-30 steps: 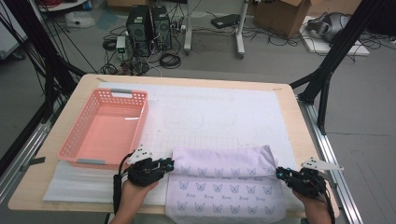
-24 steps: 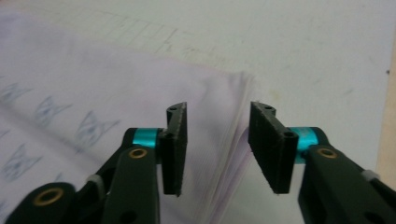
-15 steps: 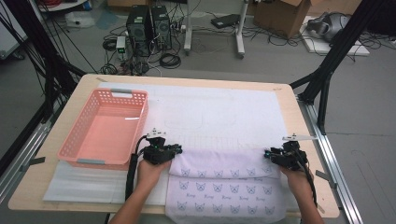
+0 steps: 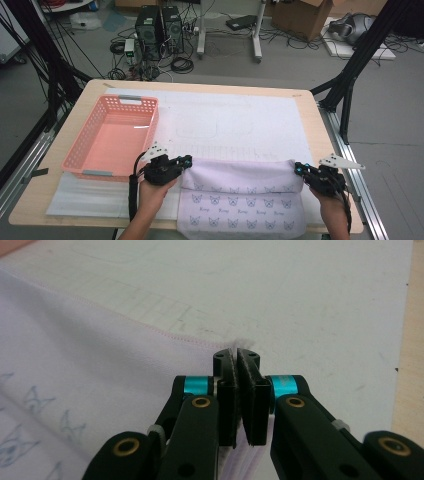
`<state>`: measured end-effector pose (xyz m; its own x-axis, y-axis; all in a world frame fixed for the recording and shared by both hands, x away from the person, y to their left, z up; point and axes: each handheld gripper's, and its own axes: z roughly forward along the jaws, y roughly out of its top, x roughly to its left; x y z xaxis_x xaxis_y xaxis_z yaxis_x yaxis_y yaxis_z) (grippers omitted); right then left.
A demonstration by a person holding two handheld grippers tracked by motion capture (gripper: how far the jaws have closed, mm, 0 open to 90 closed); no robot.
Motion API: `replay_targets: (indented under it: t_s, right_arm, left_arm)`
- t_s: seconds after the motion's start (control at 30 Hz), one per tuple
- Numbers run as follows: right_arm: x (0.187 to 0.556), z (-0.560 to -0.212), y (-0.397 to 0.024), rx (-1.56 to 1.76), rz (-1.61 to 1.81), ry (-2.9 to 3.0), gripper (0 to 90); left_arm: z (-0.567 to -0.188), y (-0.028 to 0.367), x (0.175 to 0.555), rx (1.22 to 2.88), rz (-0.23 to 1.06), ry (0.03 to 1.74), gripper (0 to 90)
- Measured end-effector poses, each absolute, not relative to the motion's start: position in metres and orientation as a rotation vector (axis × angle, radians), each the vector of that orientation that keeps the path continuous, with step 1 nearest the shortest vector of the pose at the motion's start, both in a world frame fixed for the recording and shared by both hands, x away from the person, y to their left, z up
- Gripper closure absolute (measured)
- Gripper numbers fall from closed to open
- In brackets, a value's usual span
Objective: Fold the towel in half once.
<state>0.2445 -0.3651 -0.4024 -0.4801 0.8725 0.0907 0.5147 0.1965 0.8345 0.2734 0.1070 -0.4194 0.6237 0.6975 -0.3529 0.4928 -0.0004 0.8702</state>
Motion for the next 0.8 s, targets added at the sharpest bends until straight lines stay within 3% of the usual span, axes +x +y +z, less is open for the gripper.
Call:
replay_targets:
  t_s: [0.53, 0.57, 0.6, 0.63, 0.67, 0.7, 0.8]
  right_arm:
    - [0.182, -0.43, -0.375, 1.301, 1.123, 2.279, 85.1]
    - [0.18, -0.432, -0.375, 1.301, 1.114, 2.295, 80.1]
    - [0.18, -0.433, -0.376, 1.31, 1.118, 2.32, 68.6]
    - [0.18, -0.433, -0.376, 1.324, 1.125, 2.325, 57.5]
    - [0.181, -0.43, -0.376, 1.322, 1.13, 2.311, 56.6]
    - [0.182, -0.427, -0.377, 1.312, 1.138, 2.3, 56.4]
    - [0.197, -0.42, -0.376, 1.311, 1.159, 2.227, 58.8]
  left_arm:
    - [-0.447, 0.116, 0.215, 1.805, 0.086, 0.965, 80.4]
    - [-0.447, 0.116, 0.214, 1.805, 0.082, 0.964, 78.0]
    - [-0.445, 0.117, 0.214, 1.791, 0.075, 0.958, 72.7]
    - [-0.444, 0.118, 0.216, 1.773, 0.081, 0.951, 62.5]
    - [-0.442, 0.119, 0.22, 1.758, 0.086, 0.94, 51.5]
    - [-0.44, 0.121, 0.225, 1.745, 0.102, 0.941, 47.7]
    - [-0.437, 0.125, 0.243, 1.697, 0.156, 0.985, 43.9]
